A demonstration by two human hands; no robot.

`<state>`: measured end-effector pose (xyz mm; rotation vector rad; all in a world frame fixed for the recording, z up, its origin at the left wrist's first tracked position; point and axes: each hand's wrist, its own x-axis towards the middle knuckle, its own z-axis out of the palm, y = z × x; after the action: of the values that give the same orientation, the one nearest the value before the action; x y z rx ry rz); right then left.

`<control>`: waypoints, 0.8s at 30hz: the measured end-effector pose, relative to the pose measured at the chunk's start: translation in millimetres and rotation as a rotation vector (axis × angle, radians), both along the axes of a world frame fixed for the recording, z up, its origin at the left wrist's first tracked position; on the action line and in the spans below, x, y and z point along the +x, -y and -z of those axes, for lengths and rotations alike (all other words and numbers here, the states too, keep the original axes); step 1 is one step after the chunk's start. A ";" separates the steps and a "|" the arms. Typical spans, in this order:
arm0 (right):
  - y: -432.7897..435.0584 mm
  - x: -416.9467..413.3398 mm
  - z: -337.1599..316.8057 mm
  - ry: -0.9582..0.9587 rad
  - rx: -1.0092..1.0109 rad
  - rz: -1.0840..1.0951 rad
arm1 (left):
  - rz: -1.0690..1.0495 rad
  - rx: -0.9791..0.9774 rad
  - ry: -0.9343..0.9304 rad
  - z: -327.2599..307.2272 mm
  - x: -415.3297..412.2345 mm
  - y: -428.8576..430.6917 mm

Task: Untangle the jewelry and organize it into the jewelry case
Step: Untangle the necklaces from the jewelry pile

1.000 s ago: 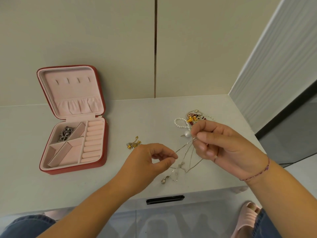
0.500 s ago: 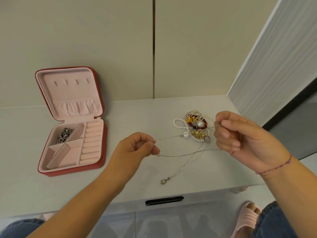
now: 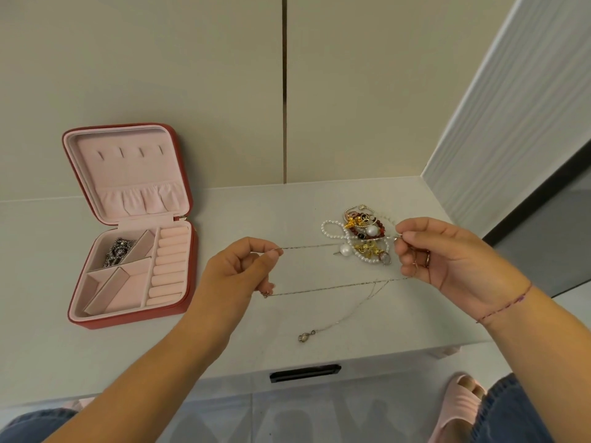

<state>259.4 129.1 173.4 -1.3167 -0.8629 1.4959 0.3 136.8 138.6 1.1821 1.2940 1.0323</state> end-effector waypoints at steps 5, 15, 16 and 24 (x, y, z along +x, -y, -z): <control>-0.1 0.2 3.0 0.066 -0.016 0.075 | -0.014 0.015 -0.005 -0.8 0.1 0.0; 2.2 -11.5 7.7 0.106 -0.008 0.034 | 0.050 -0.011 -0.208 3.5 1.5 2.9; 2.9 -13.4 8.2 0.117 -0.008 0.010 | 0.064 -0.006 -0.250 6.2 0.7 3.1; 5.5 -20.7 9.5 0.186 0.024 -0.075 | 0.244 0.027 -0.738 21.3 -7.9 6.6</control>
<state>238.7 123.6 163.9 -1.4358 -1.0559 1.4320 -7.6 130.2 117.3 1.7835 1.6297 0.4333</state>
